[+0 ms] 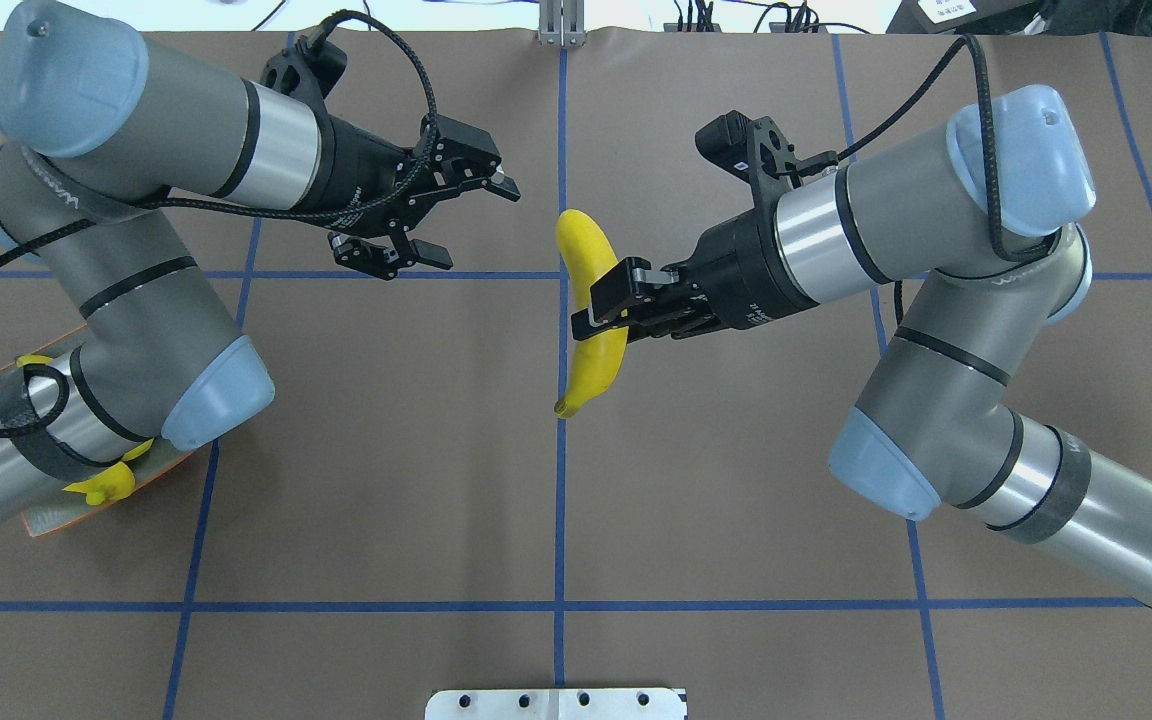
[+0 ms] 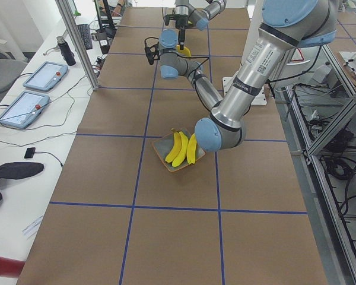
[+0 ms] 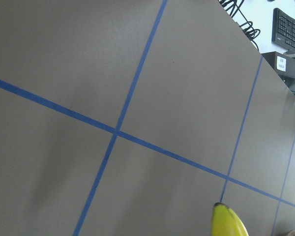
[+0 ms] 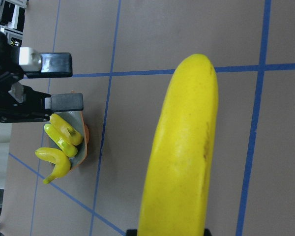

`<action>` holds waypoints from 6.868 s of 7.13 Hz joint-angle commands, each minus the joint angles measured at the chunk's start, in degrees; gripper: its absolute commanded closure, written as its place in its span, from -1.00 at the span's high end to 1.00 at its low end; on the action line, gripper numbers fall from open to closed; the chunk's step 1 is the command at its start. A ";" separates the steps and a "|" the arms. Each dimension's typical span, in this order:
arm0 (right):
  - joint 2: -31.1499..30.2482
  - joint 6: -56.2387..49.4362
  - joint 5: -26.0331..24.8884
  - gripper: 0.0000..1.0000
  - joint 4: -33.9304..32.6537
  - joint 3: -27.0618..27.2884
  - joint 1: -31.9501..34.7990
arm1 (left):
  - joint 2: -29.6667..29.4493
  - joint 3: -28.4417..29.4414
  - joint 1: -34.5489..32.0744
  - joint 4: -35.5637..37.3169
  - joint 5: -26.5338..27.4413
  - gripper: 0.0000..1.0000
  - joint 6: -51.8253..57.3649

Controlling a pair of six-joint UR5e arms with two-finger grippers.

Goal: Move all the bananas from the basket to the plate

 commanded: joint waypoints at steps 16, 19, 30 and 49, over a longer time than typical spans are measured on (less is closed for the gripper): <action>2.23 -0.08 -5.20 -0.29 5.29 0.18 -2.89 | -3.39 -0.76 4.39 -0.17 0.23 -1.00 -9.11; 1.01 -0.35 -5.12 1.00 8.52 0.36 -2.54 | -3.21 -1.11 4.39 -0.26 0.14 -1.00 -9.10; -14.82 -0.61 -13.02 1.00 15.84 -1.84 0.98 | 29.84 -19.31 -5.80 40.70 0.83 -1.00 -9.45; -18.24 -0.61 -14.17 1.00 15.75 -1.49 4.49 | 27.73 -9.27 -7.73 42.10 0.75 1.00 -15.61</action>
